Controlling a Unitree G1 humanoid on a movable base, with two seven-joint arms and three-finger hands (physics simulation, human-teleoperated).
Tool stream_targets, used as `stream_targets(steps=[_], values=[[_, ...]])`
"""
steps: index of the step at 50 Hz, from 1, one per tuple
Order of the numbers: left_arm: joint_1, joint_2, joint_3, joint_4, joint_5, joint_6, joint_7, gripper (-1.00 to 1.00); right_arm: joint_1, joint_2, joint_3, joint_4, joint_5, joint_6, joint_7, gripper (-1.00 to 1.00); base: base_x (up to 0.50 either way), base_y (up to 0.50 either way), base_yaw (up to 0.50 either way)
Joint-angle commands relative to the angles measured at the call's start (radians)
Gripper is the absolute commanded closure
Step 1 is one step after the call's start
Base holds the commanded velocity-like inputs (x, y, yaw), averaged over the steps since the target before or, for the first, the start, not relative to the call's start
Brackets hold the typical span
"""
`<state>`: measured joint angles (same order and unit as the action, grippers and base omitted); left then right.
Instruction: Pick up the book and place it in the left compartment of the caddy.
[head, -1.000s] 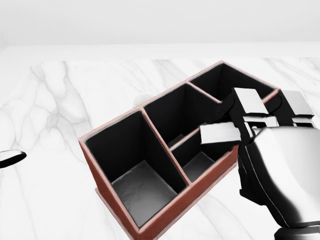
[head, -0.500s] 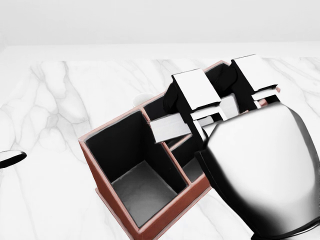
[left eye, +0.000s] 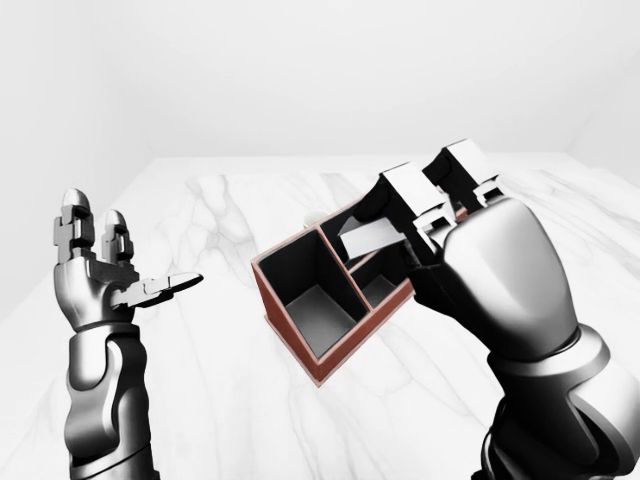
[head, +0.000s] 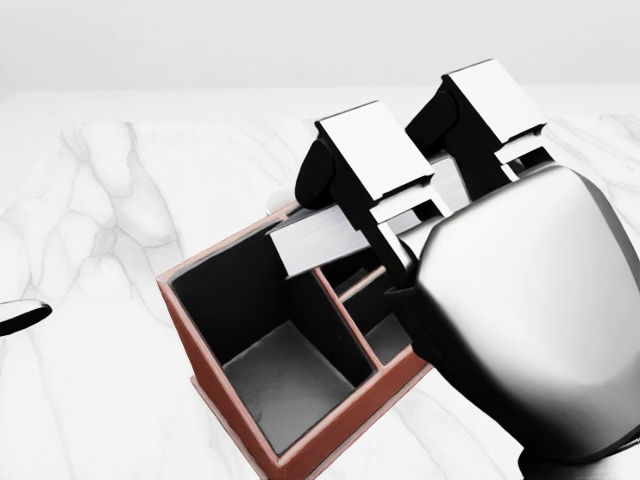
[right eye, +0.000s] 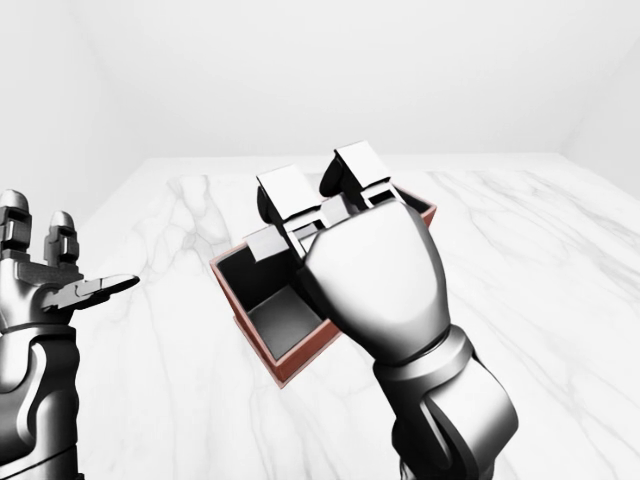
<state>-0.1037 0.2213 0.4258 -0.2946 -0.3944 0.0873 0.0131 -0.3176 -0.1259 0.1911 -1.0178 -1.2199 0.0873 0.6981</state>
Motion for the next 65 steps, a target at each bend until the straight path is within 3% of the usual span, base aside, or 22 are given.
stream_targets(steps=[1,21,32,46,65], values=[[0.001,0.000,0.001,-0.005,-0.001,0.000,0.001,-1.00,-0.024,0.009,-0.046,-0.007,0.105,0.000,0.000,1.00,0.00,0.00,0.00],[-0.002,0.002,0.000,0.007,-0.001,0.000,0.001,-1.00,0.024,-0.023,-0.240,0.065,0.886,0.000,0.000,1.00,0.00,0.00,0.00],[-0.004,0.003,-0.002,0.015,-0.001,0.000,0.002,-1.00,0.045,-0.071,-0.314,0.133,1.128,0.000,0.000,1.00,0.00,0.00,0.00],[-0.003,0.001,-0.002,0.008,0.001,0.000,0.001,-1.00,0.090,-0.100,-0.322,0.290,1.196,0.000,-0.001,1.00,0.00,0.00,0.00],[-0.003,0.002,-0.001,0.009,0.000,0.000,0.002,-1.00,0.118,-0.088,-0.279,0.398,1.143,0.000,-0.031,1.00,0.00,0.00,0.00]])
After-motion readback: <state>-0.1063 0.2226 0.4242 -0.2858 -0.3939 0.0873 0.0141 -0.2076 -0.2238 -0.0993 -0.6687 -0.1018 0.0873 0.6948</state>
